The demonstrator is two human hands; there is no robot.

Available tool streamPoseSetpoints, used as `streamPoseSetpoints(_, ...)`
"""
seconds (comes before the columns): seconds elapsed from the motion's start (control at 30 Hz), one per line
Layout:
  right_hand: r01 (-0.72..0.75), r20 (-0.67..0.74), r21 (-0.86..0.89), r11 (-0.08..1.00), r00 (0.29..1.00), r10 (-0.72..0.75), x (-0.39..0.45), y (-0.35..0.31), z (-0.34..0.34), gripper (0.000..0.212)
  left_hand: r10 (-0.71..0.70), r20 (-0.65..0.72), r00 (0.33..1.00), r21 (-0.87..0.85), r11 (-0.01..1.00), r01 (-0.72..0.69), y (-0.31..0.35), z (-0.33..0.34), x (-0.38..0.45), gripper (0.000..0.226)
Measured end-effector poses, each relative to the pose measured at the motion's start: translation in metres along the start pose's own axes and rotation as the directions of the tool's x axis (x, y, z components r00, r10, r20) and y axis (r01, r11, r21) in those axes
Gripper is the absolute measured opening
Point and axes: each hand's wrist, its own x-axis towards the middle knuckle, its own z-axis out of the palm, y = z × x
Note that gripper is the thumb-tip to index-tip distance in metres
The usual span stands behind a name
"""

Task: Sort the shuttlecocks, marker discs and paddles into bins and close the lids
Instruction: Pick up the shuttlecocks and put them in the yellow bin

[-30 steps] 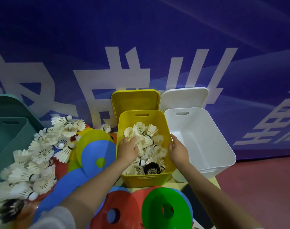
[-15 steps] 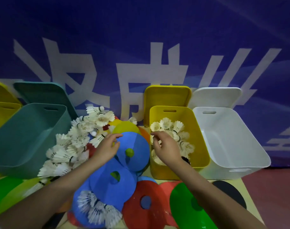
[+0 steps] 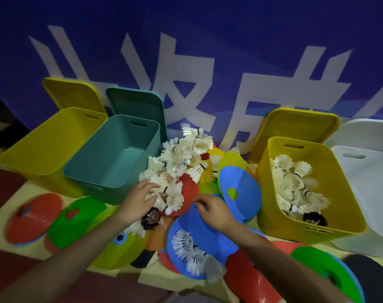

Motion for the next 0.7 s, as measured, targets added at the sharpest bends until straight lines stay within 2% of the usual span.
streamPoseSetpoints(0.1,-0.046,0.079,-0.049,0.998,0.996,0.050,-0.014,-0.007,0.031,0.030,0.097,0.117,0.988,0.112,0.988,-0.110,-0.018,0.003,-0.007,0.045)
streamPoseSetpoints(0.17,-0.035,0.195,-0.159,0.987,0.979,0.066,-0.023,-0.010,0.049,0.044,0.146,0.195,0.970,0.256,0.947,-0.194,-0.026,0.007,-0.006,0.052)
streamPoseSetpoints(0.27,0.110,0.369,-0.303,0.947,0.929,0.010,-0.034,-0.008,0.067,0.069,0.213,0.263,0.941,0.386,0.871,-0.305,-0.030,0.010,0.001,0.058)
streamPoseSetpoints(0.33,0.219,0.418,-0.367,0.904,0.907,-0.050,-0.038,-0.004,0.072,0.075,0.271,0.290,0.918,0.421,0.825,-0.376,-0.032,0.011,0.009,0.057)
streamPoseSetpoints(0.4,0.257,0.420,-0.423,0.869,0.905,-0.063,-0.040,-0.001,0.076,0.076,0.265,0.338,0.903,0.471,0.783,-0.407,-0.031,0.012,0.016,0.055)
streamPoseSetpoints(0.5,0.235,0.399,-0.496,0.836,0.917,-0.021,-0.039,-0.001,0.082,0.079,0.212,0.399,0.892,0.533,0.738,-0.414,-0.027,0.014,0.024,0.056)
streamPoseSetpoints(0.7,0.125,0.317,-0.526,0.841,0.947,0.057,-0.041,-0.011,0.105,0.084,0.219,0.383,0.897,0.558,0.719,-0.414,-0.020,0.029,0.026,0.066)
